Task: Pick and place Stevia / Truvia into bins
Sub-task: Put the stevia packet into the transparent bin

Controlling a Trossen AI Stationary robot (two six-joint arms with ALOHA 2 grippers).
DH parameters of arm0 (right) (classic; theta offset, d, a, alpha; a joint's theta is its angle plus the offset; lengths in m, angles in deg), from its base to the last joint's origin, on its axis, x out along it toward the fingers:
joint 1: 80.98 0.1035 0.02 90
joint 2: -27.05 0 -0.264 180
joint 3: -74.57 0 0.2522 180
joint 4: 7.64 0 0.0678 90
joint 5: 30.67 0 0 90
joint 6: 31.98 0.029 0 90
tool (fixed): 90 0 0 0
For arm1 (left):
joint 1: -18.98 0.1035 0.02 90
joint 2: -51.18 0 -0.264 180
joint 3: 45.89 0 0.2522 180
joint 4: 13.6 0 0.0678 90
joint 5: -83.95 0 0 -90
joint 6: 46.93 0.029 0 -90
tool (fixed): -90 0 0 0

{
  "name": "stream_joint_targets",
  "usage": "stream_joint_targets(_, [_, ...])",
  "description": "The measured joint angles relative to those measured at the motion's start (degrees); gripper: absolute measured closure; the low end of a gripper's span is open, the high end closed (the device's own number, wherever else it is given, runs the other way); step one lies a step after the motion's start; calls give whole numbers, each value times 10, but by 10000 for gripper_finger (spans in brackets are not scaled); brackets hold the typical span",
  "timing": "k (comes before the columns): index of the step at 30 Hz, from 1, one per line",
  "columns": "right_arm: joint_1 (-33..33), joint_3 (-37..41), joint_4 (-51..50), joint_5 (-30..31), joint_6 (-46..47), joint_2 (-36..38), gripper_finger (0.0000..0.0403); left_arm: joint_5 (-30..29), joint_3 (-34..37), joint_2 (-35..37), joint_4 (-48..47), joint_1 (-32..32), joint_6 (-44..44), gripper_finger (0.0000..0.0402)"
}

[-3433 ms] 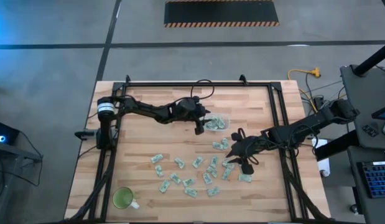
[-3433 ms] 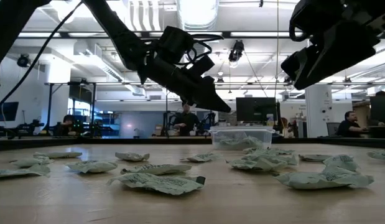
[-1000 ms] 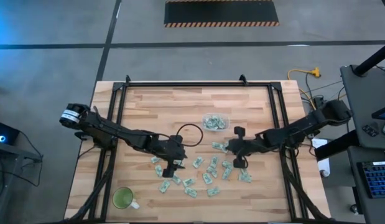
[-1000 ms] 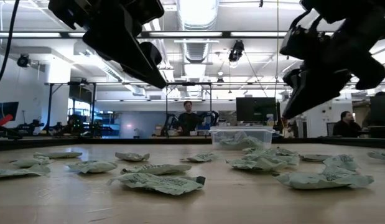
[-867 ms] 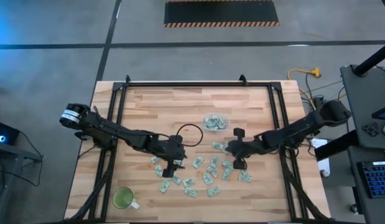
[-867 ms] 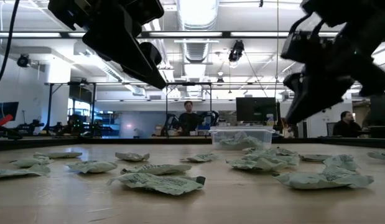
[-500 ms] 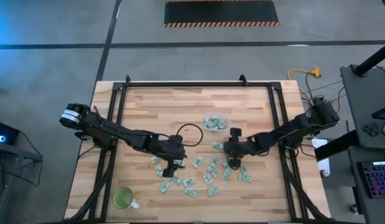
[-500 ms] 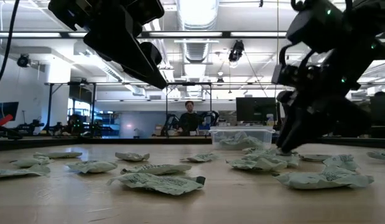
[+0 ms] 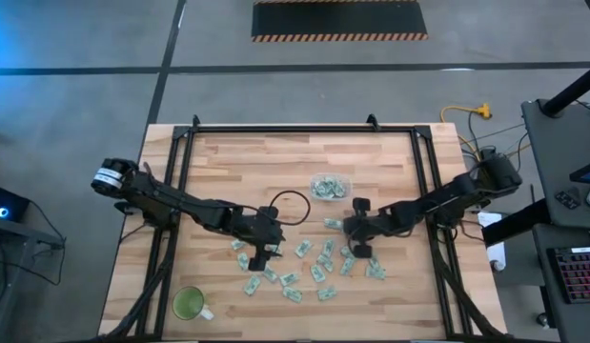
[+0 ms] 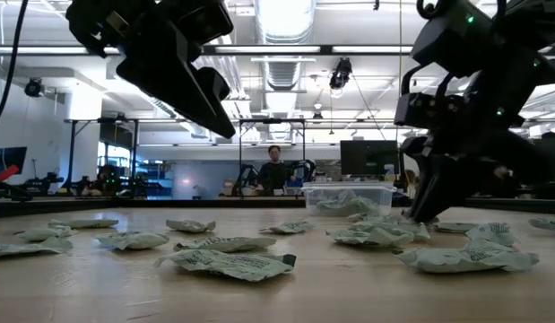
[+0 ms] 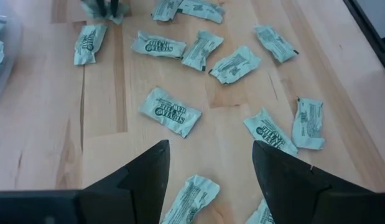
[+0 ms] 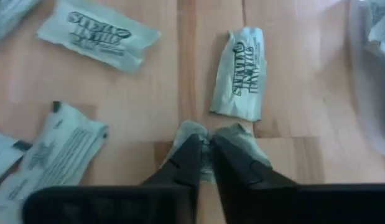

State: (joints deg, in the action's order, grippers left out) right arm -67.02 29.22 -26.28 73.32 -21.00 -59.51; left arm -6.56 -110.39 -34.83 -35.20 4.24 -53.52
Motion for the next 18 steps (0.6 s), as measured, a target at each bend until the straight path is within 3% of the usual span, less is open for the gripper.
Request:
stream_joint_targets(12, [0, 0, 4, 16, -36, 73, 394, 0, 1, 0, 1, 0, 10, 189])
stream_joint_targets(14, [0, 0, 7, 50, -53, 88, 394, 0, 1, 0, 1, 0, 12, 189])
stream_joint_targets(18, [-8, 0, 12, 184, -90, 112, 394, 0, 1, 0, 1, 0, 14, 189])
